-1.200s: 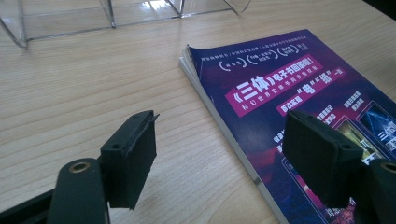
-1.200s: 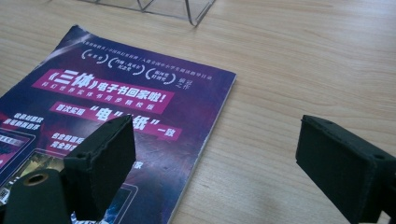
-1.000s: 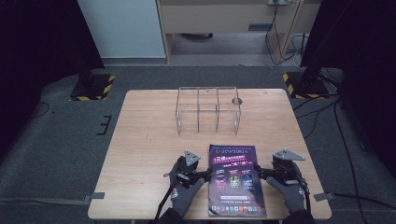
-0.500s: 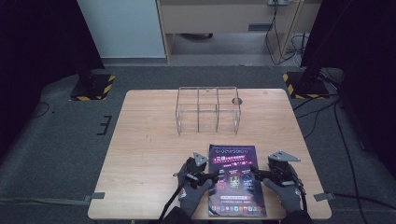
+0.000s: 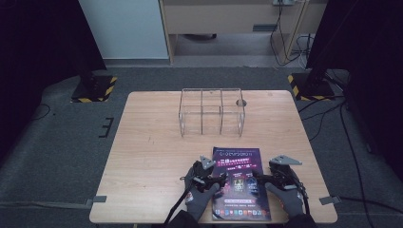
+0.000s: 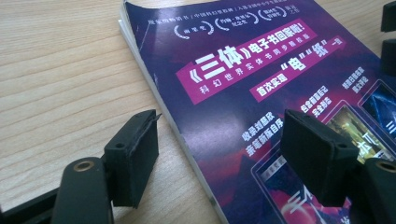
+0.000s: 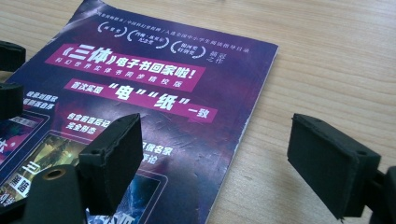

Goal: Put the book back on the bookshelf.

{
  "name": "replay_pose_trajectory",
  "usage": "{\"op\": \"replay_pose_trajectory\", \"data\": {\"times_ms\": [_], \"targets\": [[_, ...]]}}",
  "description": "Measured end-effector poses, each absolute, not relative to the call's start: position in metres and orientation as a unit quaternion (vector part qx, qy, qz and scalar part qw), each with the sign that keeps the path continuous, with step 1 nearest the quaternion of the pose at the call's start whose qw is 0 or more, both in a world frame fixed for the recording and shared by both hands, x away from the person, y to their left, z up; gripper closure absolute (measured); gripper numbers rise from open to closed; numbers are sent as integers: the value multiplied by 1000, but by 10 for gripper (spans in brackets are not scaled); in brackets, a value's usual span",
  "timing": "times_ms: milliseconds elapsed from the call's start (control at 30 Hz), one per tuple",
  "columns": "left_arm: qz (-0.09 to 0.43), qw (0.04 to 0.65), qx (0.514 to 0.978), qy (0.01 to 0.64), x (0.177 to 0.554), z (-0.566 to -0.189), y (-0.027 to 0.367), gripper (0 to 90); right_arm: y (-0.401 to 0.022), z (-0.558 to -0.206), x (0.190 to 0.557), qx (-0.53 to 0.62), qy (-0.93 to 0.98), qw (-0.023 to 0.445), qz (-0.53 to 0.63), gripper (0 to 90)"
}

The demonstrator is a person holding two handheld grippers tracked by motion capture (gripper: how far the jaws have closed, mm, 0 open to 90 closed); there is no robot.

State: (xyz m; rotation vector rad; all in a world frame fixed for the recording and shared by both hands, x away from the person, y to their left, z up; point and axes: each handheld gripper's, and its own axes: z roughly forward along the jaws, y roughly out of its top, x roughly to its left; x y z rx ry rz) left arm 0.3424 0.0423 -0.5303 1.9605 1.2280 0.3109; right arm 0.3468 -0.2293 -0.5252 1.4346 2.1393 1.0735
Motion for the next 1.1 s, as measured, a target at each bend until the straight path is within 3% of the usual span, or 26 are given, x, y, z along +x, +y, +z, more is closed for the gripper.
{"op": "replay_pose_trajectory", "data": {"times_ms": [567,1100], "targets": [[129,395,769,486,339,-531,34,256,-219,-534,346,500,763,161,378,204],[99,428,740,509,340,-533,38,228,-213,-537,342,498,756,172,387,225]]}}
